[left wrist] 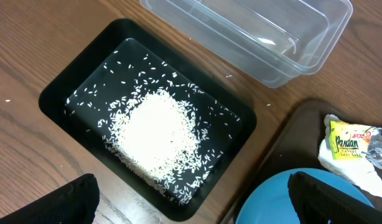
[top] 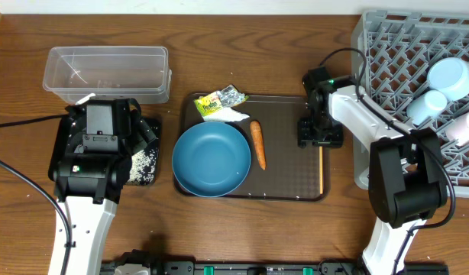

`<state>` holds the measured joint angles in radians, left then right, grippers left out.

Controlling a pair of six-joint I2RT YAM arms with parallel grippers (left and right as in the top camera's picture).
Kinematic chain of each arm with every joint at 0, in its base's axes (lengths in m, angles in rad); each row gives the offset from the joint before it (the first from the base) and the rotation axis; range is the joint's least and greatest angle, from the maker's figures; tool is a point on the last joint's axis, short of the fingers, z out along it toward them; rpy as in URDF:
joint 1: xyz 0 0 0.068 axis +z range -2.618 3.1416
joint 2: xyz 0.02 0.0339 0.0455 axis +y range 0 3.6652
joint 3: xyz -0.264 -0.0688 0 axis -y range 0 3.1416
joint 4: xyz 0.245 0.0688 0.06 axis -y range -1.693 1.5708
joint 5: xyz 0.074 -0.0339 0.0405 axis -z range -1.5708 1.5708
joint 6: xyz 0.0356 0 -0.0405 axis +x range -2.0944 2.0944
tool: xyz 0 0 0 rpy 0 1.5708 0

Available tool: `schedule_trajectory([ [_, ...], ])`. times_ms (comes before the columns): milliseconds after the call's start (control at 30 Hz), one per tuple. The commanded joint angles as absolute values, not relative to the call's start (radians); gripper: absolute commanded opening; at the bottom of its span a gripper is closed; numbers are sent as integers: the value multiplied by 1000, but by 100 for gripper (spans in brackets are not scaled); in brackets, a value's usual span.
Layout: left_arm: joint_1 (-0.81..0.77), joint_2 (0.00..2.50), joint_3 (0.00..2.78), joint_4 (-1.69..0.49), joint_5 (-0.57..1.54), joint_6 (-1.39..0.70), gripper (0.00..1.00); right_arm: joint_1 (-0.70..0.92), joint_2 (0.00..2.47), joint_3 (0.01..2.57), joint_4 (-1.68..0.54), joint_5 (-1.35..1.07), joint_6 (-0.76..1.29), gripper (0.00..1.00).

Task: Sort waste into correct bins and load items into the dishwasher rack
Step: 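Return the right gripper to the tray and grasp the second chopstick, then carry the second chopstick with the right gripper into the rack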

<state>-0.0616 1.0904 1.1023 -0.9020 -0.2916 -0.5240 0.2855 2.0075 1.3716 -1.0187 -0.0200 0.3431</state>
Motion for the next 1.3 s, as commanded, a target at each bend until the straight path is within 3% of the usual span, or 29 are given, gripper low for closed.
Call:
schedule_trajectory([
  [0, -57, 1090, 1118, -905, -305, -529, 100, 282, 1995, 1341, -1000, -4, 362, 63],
  [167, -57, 1090, 1118, -905, -305, -529, 100, 282, 1995, 1318, -960, -9, 362, 62],
  [333, -57, 1090, 1118, -905, -304, -529, 100, 286, 1995, 1299, -919, -28, 363, 53],
  [400, -57, 1090, 1118, -905, -305, -529, 100, 291, 1995, 1273, -873, -30, 363, 41],
  [567, -57, 1090, 1118, -905, -305, -529, 100, 300, 1994, 1243, -814, -31, 389, 2],
  [800, -57, 1090, 1118, -905, -305, -529, 100, 299, 1986, 1350, -879, -53, 333, 1],
  [1067, -57, 1090, 1118, -905, -305, -529, 100, 211, 1908, 1765, -1071, 19, 228, 1],
  [1267, -57, 1090, 1118, -905, -305, -529, 100, 107, 1890, 1941, -1036, 90, 44, 1],
])
